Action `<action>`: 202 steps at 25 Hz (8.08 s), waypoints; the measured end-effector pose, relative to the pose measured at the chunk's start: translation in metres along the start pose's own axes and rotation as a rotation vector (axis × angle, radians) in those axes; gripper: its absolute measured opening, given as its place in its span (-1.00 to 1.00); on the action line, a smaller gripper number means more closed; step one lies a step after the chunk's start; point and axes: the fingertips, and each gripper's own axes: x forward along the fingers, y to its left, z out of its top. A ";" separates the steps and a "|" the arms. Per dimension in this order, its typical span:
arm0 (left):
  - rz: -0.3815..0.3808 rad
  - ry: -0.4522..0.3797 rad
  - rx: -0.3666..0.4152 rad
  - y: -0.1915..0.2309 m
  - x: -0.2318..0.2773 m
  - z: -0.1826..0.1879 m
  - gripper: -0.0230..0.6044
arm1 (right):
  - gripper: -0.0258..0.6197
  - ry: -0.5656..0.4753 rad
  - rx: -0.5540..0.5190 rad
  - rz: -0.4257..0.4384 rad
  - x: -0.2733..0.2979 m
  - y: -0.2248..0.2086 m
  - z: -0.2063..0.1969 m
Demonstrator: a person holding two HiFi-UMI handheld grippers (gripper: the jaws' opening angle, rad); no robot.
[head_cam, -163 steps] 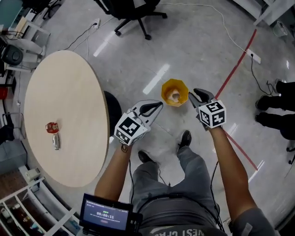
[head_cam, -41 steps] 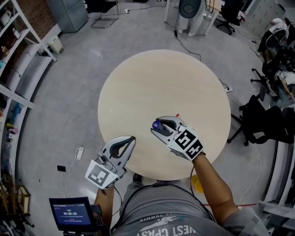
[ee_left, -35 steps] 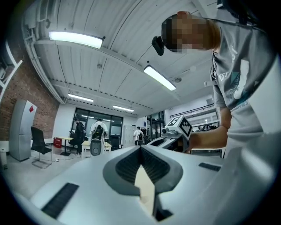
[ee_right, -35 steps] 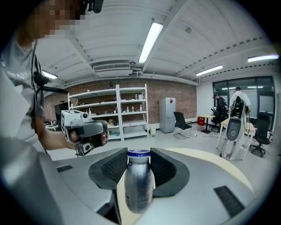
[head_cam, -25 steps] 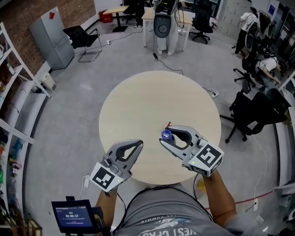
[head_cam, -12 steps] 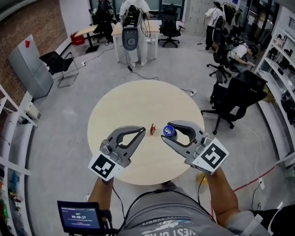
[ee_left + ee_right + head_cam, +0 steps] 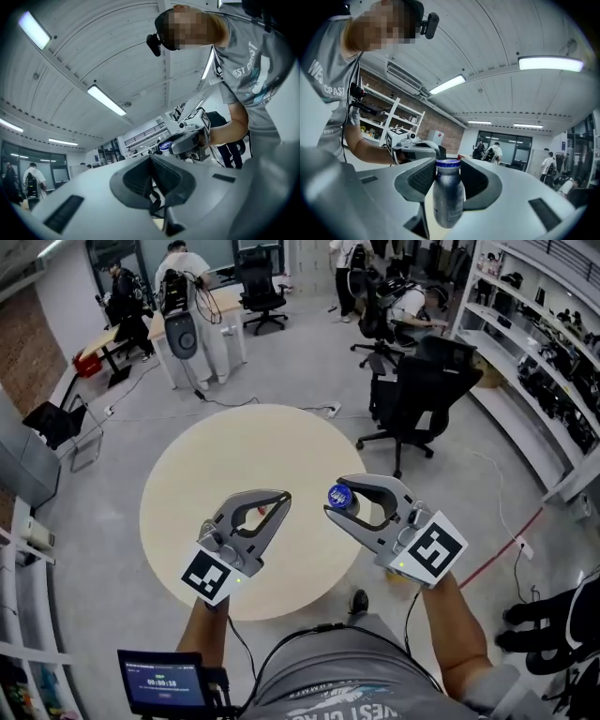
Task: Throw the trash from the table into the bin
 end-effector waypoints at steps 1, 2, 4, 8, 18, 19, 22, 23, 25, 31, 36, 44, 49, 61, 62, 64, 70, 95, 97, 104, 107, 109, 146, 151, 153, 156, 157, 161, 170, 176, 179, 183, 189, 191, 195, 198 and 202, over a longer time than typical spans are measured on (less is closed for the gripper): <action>-0.025 -0.006 -0.003 -0.005 0.021 -0.007 -0.79 | -0.39 0.001 0.003 -0.028 -0.015 -0.015 -0.008; -0.049 -0.010 -0.005 -0.011 0.043 -0.013 -0.79 | -0.39 0.002 0.007 -0.056 -0.032 -0.030 -0.016; -0.092 -0.012 -0.010 -0.023 0.076 -0.017 -0.79 | -0.39 0.012 0.014 -0.108 -0.062 -0.052 -0.024; -0.156 -0.023 -0.041 -0.044 0.116 -0.008 -0.79 | -0.39 0.072 0.063 -0.190 -0.111 -0.069 -0.027; -0.336 -0.043 -0.150 -0.137 0.299 -0.069 -0.79 | -0.39 0.201 0.165 -0.362 -0.285 -0.156 -0.116; -0.351 -0.044 -0.162 -0.141 0.307 -0.062 -0.79 | -0.39 0.200 0.174 -0.376 -0.293 -0.158 -0.109; -0.397 -0.050 -0.196 -0.162 0.342 -0.056 -0.79 | -0.39 0.234 0.203 -0.420 -0.330 -0.171 -0.109; -0.414 -0.049 -0.208 -0.174 0.359 -0.064 -0.79 | -0.39 0.254 0.218 -0.437 -0.347 -0.178 -0.121; -0.447 -0.042 -0.227 -0.200 0.392 -0.092 -0.79 | -0.39 0.266 0.247 -0.464 -0.380 -0.190 -0.155; -0.529 -0.008 -0.281 -0.245 0.443 -0.146 -0.79 | -0.39 0.264 0.292 -0.518 -0.428 -0.212 -0.218; -0.570 0.064 -0.349 -0.268 0.460 -0.223 -0.79 | -0.39 0.275 0.407 -0.593 -0.451 -0.213 -0.303; -0.668 0.250 -0.442 -0.331 0.465 -0.392 -0.79 | -0.39 0.310 0.586 -0.671 -0.471 -0.190 -0.490; -0.695 0.385 -0.499 -0.373 0.468 -0.493 -0.79 | -0.39 0.372 0.667 -0.678 -0.480 -0.168 -0.601; -0.688 0.550 -0.594 -0.445 0.448 -0.674 -0.79 | -0.39 0.474 0.821 -0.676 -0.500 -0.106 -0.811; -0.690 0.565 -0.599 -0.449 0.444 -0.683 -0.79 | -0.39 0.483 0.835 -0.672 -0.500 -0.099 -0.822; -0.690 0.593 -0.604 -0.458 0.439 -0.696 -0.79 | -0.39 0.501 0.859 -0.664 -0.503 -0.087 -0.839; -0.709 0.618 -0.609 -0.486 0.456 -0.700 -0.79 | -0.38 0.568 0.893 -0.698 -0.542 -0.087 -0.873; -0.736 0.306 -0.488 -0.387 0.497 -0.357 -0.79 | -0.67 0.312 0.598 -0.891 -0.564 -0.167 -0.464; -0.737 0.265 -0.469 -0.379 0.493 -0.323 -0.79 | -0.89 0.288 0.553 -0.911 -0.565 -0.166 -0.423; -0.734 0.142 -0.380 -0.331 0.460 -0.200 -0.79 | -0.89 0.275 0.461 -0.966 -0.555 -0.160 -0.290; -0.701 0.105 -0.367 -0.316 0.430 -0.166 -0.79 | -0.89 0.282 0.429 -0.967 -0.549 -0.142 -0.255; -0.681 0.055 -0.365 -0.308 0.416 -0.143 -0.79 | -0.89 0.279 0.395 -0.965 -0.545 -0.135 -0.233; -0.236 -0.056 -0.245 -0.090 0.177 -0.089 -0.79 | -0.88 0.318 0.194 -0.496 -0.232 -0.117 -0.143; -0.052 -0.023 -0.267 -0.034 0.084 -0.091 -0.79 | -0.86 0.357 0.175 -0.273 -0.121 -0.085 -0.134; 0.020 -0.009 -0.274 -0.012 0.052 -0.097 -0.79 | -0.58 0.374 0.173 -0.182 -0.080 -0.075 -0.138; 0.121 0.015 -0.273 0.011 0.023 -0.121 -0.79 | -0.36 0.402 0.173 -0.051 -0.030 -0.070 -0.166; 0.148 0.027 -0.271 0.017 0.014 -0.128 -0.79 | -0.29 0.412 0.175 -0.007 -0.014 -0.067 -0.176; 0.260 0.098 -0.261 0.039 -0.027 -0.158 -0.79 | -0.21 0.430 0.185 0.167 0.061 -0.050 -0.215; 0.493 0.217 -0.322 0.078 -0.092 -0.209 -0.79 | 0.07 0.565 0.214 0.494 0.209 -0.003 -0.327; 0.611 0.266 -0.404 0.083 -0.127 -0.231 -0.79 | 0.19 0.728 0.143 0.636 0.255 0.036 -0.400; 0.651 0.275 -0.433 0.086 -0.137 -0.239 -0.79 | 0.19 0.797 0.100 0.644 0.268 0.037 -0.432; 0.682 0.294 -0.463 0.086 -0.145 -0.247 -0.79 | 0.19 0.848 0.069 0.676 0.277 0.040 -0.460; 0.712 0.303 -0.483 0.089 -0.154 -0.252 -0.79 | 0.19 0.878 -0.224 0.859 0.274 0.054 -0.483; 0.720 0.306 -0.489 0.089 -0.157 -0.254 -0.79 | 0.19 0.885 -0.404 0.945 0.270 0.056 -0.494; 0.735 0.319 -0.494 0.085 -0.164 -0.259 -0.79 | 0.18 0.869 -0.639 1.023 0.273 0.061 -0.508; 0.746 0.324 -0.501 0.082 -0.166 -0.261 -0.79 | -0.48 0.854 -0.678 1.001 0.281 0.059 -0.510; 0.752 0.330 -0.501 0.082 -0.169 -0.264 -0.79 | -0.53 0.869 -0.621 0.979 0.287 0.061 -0.508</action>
